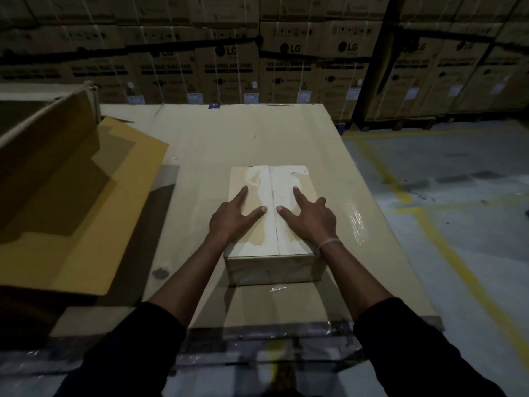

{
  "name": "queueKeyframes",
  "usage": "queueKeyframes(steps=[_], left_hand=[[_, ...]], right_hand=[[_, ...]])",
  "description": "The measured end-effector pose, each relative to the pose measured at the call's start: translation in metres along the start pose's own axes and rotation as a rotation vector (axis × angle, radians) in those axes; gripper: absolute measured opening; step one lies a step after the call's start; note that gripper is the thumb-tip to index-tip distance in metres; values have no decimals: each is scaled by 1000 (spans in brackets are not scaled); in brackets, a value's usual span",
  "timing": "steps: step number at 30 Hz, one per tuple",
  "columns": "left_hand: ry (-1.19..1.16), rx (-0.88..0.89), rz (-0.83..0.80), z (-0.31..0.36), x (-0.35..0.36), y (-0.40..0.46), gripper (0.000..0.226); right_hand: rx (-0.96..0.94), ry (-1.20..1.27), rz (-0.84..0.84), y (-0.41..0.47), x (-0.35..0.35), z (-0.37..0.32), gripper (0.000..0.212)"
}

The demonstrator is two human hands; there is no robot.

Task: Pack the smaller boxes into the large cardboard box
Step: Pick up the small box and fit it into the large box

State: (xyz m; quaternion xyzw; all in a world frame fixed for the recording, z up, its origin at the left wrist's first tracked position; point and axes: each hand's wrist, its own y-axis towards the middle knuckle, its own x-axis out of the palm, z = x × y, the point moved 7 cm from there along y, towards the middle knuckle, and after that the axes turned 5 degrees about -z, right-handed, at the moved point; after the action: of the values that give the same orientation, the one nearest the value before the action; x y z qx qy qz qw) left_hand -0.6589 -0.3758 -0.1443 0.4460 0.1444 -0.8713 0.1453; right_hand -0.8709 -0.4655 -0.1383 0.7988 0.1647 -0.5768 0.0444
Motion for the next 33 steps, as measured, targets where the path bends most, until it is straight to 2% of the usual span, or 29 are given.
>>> queueKeyframes(steps=[4, 7, 15, 26, 33], left_hand=[[-29, -6, 14, -20, -15, -57, 109], [-51, -17, 53, -30, -40, -101, 115], [-77, 153, 216, 7, -177, -161, 111], [-25, 379, 401, 56, -371, -134, 112], [39, 505, 525, 53, -483, -104, 107]], right_hand=[[-6, 30, -2, -59, 0, -23, 90], [-43, 26, 59, -104, -16, -49, 92], [-112, 64, 282, -168, -119, -132, 94], [-200, 184, 549, -164, -256, -259, 92], [-273, 186, 714, -130, -305, -357, 93]])
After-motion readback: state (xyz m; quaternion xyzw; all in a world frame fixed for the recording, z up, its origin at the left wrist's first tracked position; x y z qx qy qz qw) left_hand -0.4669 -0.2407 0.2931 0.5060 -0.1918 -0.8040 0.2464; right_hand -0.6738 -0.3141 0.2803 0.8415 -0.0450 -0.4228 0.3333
